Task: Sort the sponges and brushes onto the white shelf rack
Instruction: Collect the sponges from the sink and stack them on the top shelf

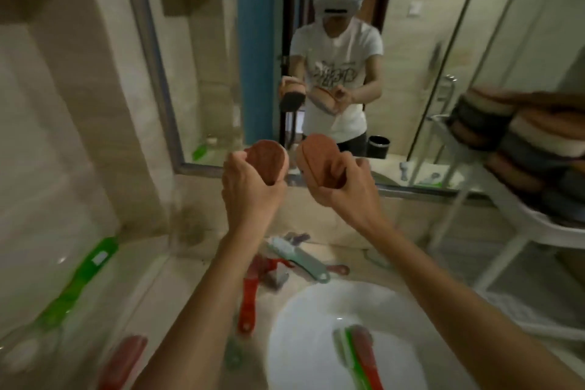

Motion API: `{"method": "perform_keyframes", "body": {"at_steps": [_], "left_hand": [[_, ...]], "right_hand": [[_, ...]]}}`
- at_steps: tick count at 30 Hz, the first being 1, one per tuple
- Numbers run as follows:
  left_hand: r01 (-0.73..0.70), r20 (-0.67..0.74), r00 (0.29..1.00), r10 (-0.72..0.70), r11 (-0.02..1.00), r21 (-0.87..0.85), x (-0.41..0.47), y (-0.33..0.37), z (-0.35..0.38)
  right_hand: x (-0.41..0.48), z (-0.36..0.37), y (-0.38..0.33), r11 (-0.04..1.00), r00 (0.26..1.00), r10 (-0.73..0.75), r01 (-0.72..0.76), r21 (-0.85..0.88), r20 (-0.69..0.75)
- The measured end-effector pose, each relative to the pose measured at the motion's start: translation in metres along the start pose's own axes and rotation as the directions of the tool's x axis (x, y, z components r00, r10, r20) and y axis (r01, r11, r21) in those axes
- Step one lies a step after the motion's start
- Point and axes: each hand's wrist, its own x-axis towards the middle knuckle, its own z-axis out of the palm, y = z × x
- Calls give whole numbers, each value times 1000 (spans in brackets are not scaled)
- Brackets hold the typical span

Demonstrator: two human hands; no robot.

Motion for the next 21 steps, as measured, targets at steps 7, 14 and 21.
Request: {"method": "perform_keyframes", "body": {"at_steps": [7,14,21], "left_hand": [[-89,68,991,112,955,-283,-84,141,75],[-106,235,949,210,915,-390,-151,239,144],[-321,369,831,417,900,-295,-165,296,180]], "right_hand": [[-19,-152,43,900,989,143,-143,411,30],[-32,-290,100,825,961,274,-216,523,-35],[-31,-389,142,916,957,224,-142,376,-184]]}}
